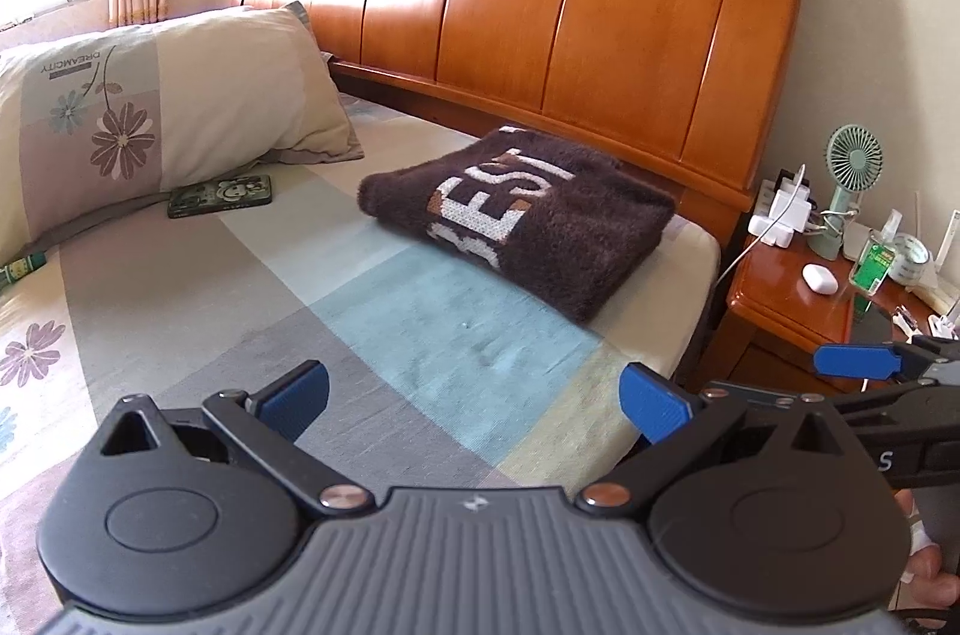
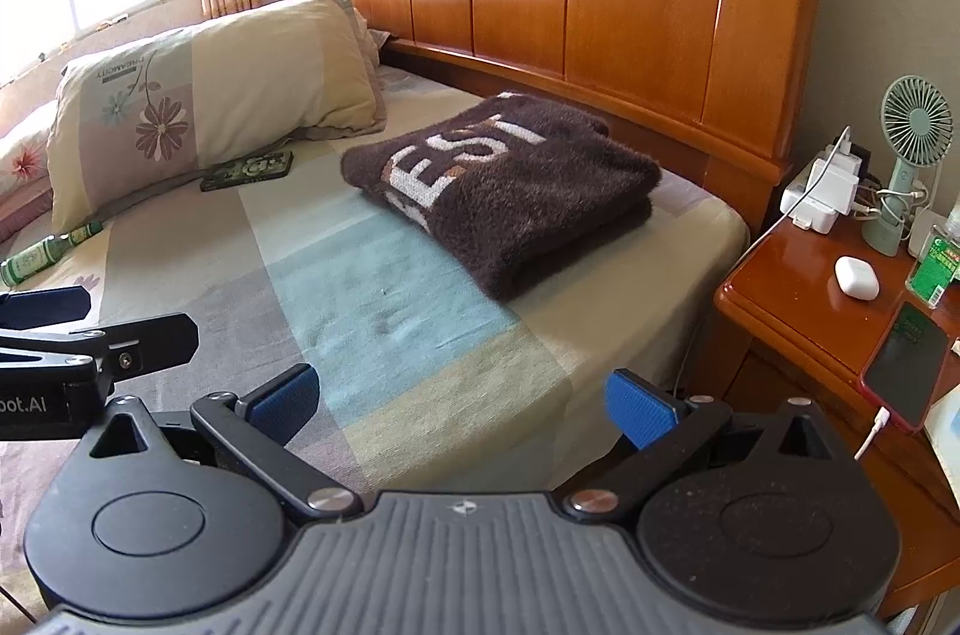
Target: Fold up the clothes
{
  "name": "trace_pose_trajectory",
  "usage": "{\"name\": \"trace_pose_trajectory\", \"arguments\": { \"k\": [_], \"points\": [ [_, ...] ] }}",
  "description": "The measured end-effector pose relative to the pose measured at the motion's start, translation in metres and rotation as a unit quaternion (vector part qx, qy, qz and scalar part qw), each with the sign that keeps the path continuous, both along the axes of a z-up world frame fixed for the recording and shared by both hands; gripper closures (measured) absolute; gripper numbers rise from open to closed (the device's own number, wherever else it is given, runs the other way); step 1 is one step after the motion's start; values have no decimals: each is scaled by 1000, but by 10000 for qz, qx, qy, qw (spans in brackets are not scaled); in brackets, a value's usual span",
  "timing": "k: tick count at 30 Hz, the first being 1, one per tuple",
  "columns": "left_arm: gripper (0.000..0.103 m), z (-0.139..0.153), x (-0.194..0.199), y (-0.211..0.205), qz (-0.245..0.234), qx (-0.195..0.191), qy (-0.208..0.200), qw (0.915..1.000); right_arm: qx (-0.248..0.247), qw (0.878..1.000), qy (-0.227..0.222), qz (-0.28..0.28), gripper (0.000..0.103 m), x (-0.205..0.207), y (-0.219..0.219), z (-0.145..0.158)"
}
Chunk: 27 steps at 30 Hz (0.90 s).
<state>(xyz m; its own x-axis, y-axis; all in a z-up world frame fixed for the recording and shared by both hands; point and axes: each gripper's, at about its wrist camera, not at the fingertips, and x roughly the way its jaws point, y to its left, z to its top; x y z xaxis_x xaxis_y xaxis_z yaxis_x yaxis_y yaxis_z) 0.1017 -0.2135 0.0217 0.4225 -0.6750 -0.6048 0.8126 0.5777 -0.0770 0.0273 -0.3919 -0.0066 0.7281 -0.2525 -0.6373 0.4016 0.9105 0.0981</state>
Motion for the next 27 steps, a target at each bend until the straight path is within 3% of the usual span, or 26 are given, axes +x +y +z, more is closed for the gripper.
{"name": "trace_pose_trajectory", "arguments": {
  "k": [27],
  "points": [
    [1, 4, 3, 5, 237, -46, 128, 9996, -29, 9999, -134, 89, 0, -6, 3, 7]
  ]
}}
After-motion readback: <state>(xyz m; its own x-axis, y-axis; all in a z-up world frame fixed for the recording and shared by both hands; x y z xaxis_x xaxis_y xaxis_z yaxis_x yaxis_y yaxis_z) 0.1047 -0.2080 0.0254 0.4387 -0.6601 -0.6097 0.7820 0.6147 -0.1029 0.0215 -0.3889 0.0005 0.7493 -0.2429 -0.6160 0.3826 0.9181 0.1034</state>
